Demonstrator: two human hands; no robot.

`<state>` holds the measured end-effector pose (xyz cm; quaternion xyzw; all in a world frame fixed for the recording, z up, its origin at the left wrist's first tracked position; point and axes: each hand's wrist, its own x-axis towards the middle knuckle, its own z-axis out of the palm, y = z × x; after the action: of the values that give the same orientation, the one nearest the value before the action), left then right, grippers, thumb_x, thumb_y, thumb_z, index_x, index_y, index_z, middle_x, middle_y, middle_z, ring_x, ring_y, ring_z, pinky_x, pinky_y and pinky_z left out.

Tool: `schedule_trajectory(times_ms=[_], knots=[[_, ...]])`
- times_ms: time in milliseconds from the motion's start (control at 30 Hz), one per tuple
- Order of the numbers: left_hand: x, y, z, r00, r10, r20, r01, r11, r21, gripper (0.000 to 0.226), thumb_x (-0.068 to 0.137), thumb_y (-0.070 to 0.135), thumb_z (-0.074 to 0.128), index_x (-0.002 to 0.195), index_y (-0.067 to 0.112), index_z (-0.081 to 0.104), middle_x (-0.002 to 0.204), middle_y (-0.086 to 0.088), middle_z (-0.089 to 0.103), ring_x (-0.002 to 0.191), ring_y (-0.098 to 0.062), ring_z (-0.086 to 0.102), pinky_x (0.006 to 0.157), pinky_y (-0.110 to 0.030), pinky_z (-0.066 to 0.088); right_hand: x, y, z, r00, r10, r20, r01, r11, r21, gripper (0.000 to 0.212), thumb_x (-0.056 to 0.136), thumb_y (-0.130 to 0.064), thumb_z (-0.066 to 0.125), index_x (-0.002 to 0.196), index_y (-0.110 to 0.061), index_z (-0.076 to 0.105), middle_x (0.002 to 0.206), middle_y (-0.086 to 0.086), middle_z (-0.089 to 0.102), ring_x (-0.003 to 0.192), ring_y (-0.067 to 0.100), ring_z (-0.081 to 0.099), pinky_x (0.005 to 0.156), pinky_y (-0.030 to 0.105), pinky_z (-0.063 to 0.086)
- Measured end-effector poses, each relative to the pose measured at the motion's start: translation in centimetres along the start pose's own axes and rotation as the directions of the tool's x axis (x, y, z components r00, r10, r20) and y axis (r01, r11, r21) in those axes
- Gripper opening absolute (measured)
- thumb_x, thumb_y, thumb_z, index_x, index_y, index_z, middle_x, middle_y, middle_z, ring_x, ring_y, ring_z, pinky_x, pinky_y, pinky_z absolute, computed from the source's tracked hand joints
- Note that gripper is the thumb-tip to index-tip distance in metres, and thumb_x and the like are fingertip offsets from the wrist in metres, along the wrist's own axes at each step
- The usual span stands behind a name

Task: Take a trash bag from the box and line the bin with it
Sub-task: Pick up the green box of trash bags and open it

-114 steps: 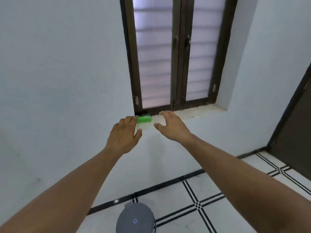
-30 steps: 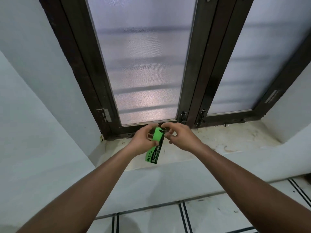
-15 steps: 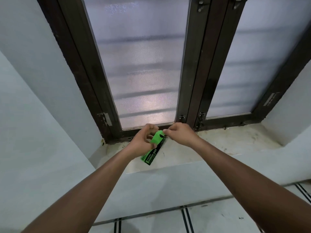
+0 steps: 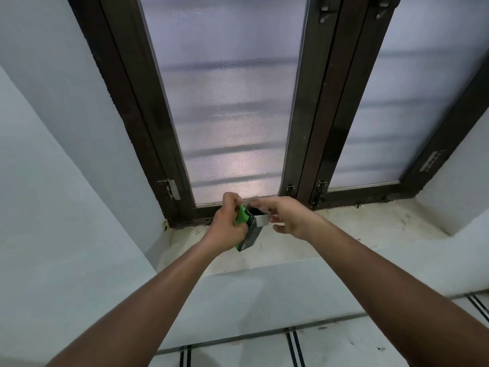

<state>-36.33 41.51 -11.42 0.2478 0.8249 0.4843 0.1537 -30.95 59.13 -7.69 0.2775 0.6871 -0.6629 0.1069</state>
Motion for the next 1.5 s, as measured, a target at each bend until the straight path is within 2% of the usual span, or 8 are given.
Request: schedule_trajectory(times_ms=[300, 500, 667, 800, 1033, 1333, 1433, 1500], knots=[[-0.2, 0.5, -0.1, 0.993, 0.059, 0.103, -0.091, 0.935, 0.342, 0.070, 0.081, 0.017, 0.075, 0.129, 0.034, 0.027, 0.114, -0.002, 0.063, 0.096, -0.025, 0.065, 0.080, -0.049, 0.059, -0.1, 1.5, 0.8, 0.994, -0.006, -0.110, 0.013, 0.998, 0.057, 0.026, 0.085, -0.017, 0.081, 0.110, -0.022, 0.078, 0.097, 0.000, 0.075, 0.082, 0.014, 0.062, 0.075, 0.032, 0.043], [1.1, 4.3, -1.0, 0.904, 0.318, 0.286, -0.380, 0.290, 0.878, 0.067, 0.073, 0.008, 0.069, 0.134, 0.025, 0.049, 0.119, 0.002, 0.067, 0.109, -0.026, 0.057, 0.096, -0.044, 0.036, 0.6, 3.9, 1.0, 0.990, 0.134, 0.047, -0.142, 0.911, 0.386, 0.021, 0.104, -0.018, 0.056, 0.119, -0.010, 0.068, 0.125, 0.015, 0.071, 0.099, 0.028, 0.067, 0.082, 0.040, 0.058], [1.4, 6.5, -1.5, 0.844, 0.315, 0.434, -0.473, 0.057, 0.879, 0.049, 0.078, 0.016, 0.071, 0.124, 0.025, 0.055, 0.108, 0.004, 0.069, 0.107, -0.026, 0.058, 0.100, -0.050, 0.031, 1.3, 5.9, 1.0, 0.977, 0.091, 0.191, -0.197, 0.726, 0.659, 0.039, 0.107, -0.028, 0.048, 0.128, 0.000, 0.064, 0.125, 0.023, 0.068, 0.102, 0.039, 0.069, 0.091, 0.047, 0.059], [1.5, 5.9, -2.9, 0.881, 0.302, 0.365, -0.431, 0.191, 0.882, 0.061, 0.077, 0.015, 0.069, 0.132, 0.032, 0.051, 0.116, 0.009, 0.067, 0.113, -0.023, 0.057, 0.101, -0.051, 0.029, 1.6, 5.8, 1.0, 0.989, 0.089, 0.118, -0.146, 0.720, 0.679, 0.034, 0.098, -0.018, 0.066, 0.126, 0.002, 0.066, 0.127, 0.025, 0.065, 0.095, 0.033, 0.071, 0.081, 0.039, 0.063], [2.2, -2.2, -4.3, 1.000, -0.027, 0.011, 0.012, 0.745, 0.667, 0.052, 0.080, 0.011, 0.072, 0.120, 0.036, 0.051, 0.110, 0.002, 0.065, 0.104, -0.028, 0.060, 0.088, -0.040, 0.043, 2.7, 5.4, 1.2, 0.970, 0.105, -0.219, 0.045, 0.807, 0.589, 0.017, 0.093, 0.005, 0.067, 0.105, -0.004, 0.062, 0.110, 0.016, 0.062, 0.093, 0.024, 0.065, 0.065, 0.022, 0.059], [1.2, -8.8, -2.0, 0.999, -0.013, -0.029, 0.030, 0.704, 0.710, 0.055, 0.083, 0.024, 0.073, 0.134, 0.037, 0.057, 0.146, 0.014, 0.052, 0.131, -0.022, 0.043, 0.101, -0.047, 0.041, 2.6, 6.2, 3.0, 0.976, 0.017, -0.218, 0.092, 0.872, 0.481, 0.018, 0.092, 0.006, 0.068, 0.106, -0.005, 0.070, 0.121, 0.019, 0.066, 0.115, 0.037, 0.067, 0.091, 0.032, 0.059], [0.1, -8.6, -1.3, 0.951, -0.019, -0.308, 0.087, 0.974, 0.208, 0.040, 0.079, 0.016, 0.072, 0.114, 0.034, 0.066, 0.121, 0.009, 0.063, 0.114, -0.021, 0.056, 0.093, -0.037, 0.051, 2.3, 6.3, 3.1, 0.977, 0.017, -0.214, 0.091, 0.870, 0.485, 0.016, 0.093, 0.001, 0.070, 0.109, -0.002, 0.071, 0.122, 0.021, 0.068, 0.113, 0.035, 0.069, 0.093, 0.032, 0.059], [-0.7, -6.9, -0.8, 0.922, -0.139, -0.361, 0.067, 0.976, -0.206, 0.034, 0.084, 0.013, 0.075, 0.106, 0.037, 0.064, 0.115, 0.002, 0.063, 0.105, -0.021, 0.062, 0.084, -0.028, 0.052, 2.0, 6.1, 3.1, 0.982, 0.014, -0.187, 0.080, 0.871, 0.484, 0.019, 0.093, -0.001, 0.071, 0.111, -0.001, 0.070, 0.119, 0.021, 0.068, 0.104, 0.032, 0.071, 0.083, 0.027, 0.062]])
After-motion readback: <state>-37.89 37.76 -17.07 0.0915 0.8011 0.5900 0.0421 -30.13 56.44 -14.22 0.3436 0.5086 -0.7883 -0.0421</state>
